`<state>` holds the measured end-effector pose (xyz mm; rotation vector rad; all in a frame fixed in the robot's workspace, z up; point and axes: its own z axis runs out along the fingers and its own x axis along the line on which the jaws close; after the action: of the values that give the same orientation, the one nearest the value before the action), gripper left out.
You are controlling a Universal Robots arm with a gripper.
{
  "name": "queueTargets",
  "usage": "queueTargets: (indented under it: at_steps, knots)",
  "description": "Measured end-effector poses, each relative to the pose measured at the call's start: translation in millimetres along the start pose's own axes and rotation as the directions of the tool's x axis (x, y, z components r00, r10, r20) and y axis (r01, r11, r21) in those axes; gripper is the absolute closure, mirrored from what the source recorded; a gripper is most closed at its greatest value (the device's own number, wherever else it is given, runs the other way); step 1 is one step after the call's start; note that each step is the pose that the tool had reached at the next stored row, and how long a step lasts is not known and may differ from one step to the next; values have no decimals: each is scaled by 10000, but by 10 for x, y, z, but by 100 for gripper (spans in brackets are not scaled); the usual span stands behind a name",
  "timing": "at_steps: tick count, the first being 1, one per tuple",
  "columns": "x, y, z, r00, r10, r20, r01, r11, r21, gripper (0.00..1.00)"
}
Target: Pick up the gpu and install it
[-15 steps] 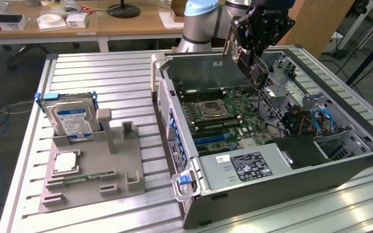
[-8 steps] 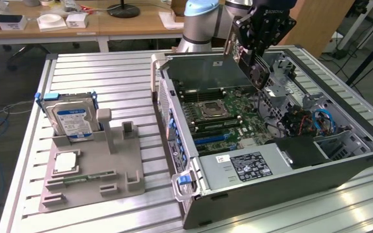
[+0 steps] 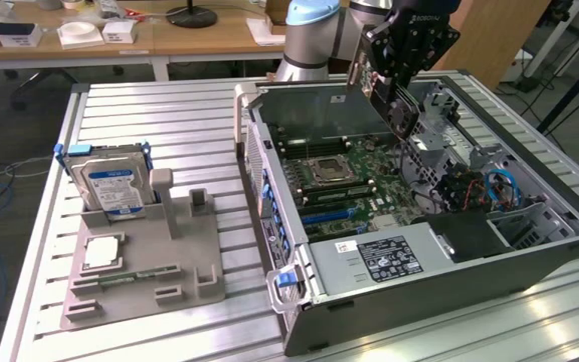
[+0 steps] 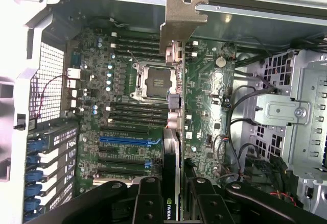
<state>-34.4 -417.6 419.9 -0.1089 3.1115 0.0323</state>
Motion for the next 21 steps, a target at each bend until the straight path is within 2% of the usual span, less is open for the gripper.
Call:
queueTargets:
  at_steps: [21]
  knots:
    - [0,0,0,9973,-735,-14,735,9973,-21,74]
